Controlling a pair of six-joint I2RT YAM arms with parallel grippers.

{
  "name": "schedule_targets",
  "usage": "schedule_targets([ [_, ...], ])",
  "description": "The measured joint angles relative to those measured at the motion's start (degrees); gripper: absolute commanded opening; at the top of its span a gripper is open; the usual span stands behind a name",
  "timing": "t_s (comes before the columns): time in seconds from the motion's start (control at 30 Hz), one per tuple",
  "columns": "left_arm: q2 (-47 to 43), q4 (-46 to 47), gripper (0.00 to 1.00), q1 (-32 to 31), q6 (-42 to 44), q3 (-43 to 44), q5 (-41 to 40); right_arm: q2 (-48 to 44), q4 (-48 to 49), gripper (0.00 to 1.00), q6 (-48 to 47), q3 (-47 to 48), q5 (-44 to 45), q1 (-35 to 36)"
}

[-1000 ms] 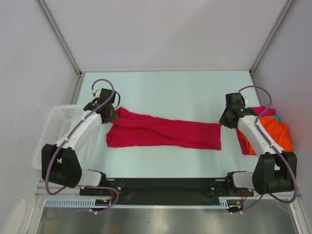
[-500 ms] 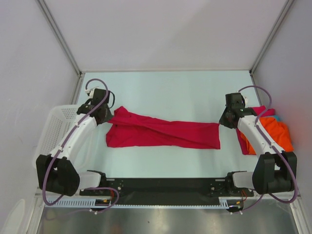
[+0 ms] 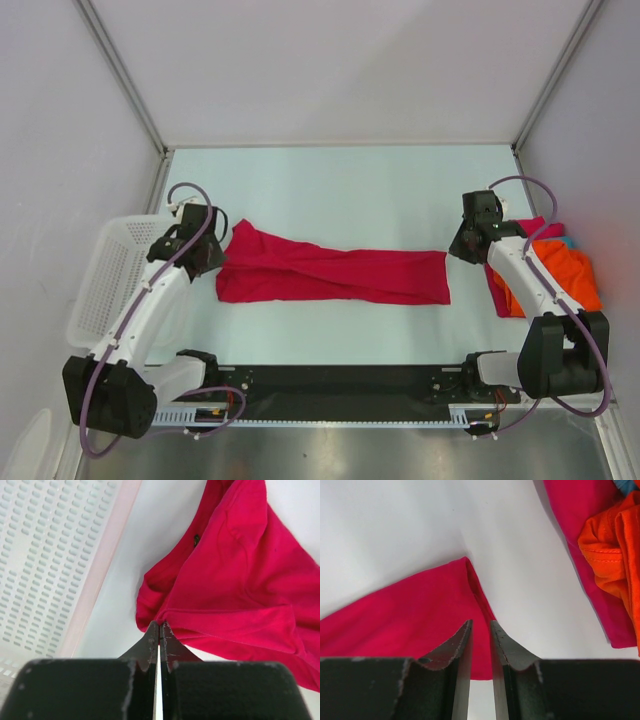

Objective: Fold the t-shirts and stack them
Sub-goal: Fold the other side of the tshirt into a rectangle

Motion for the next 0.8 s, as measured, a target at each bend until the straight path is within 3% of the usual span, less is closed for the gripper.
schedule_targets([
  [0.1,-0.9,-0.52,0.06,0.0,-0.02,-1.09,0.24,0.0,0.0,0.25,-0.02,0.0,-0.22,0.0],
  [0.13,-1.14,-0.59,0.15,0.0,-0.04,-1.31,0.33,-0.07,-0.02,0.25,-0.02,0.0,-0.31,0.0],
  [0.17,-1.29,-0.76,0.31,0.0,-0.07,-1.4,0.42,-0.15,-0.04,0.25,-0.02,0.0,-0.44,0.0],
  [0.27,-1.64,-1.01,0.59,0.0,-0.17,-1.44,0.87,-0.81,-0.13,0.25,-0.2,0.0,-0.59,0.0],
  [0.37,-1.73,-1.09,0.71,0.04,-0.37,-1.44,1.44,-1.38,-0.17,0.26,-0.22,-0.13,-0.61,0.0],
  [0.6,0.13,-0.55,0.72,0.11,-0.55,-1.11,1.68,-1.57,-0.26,0.25,-0.22,-0.26,-0.63,0.0],
  [0.8,10.12,4.48,0.71,-0.11,-0.55,2.73,4.83,-1.57,-0.31,0.26,-0.22,-0.26,-0.7,0.0],
])
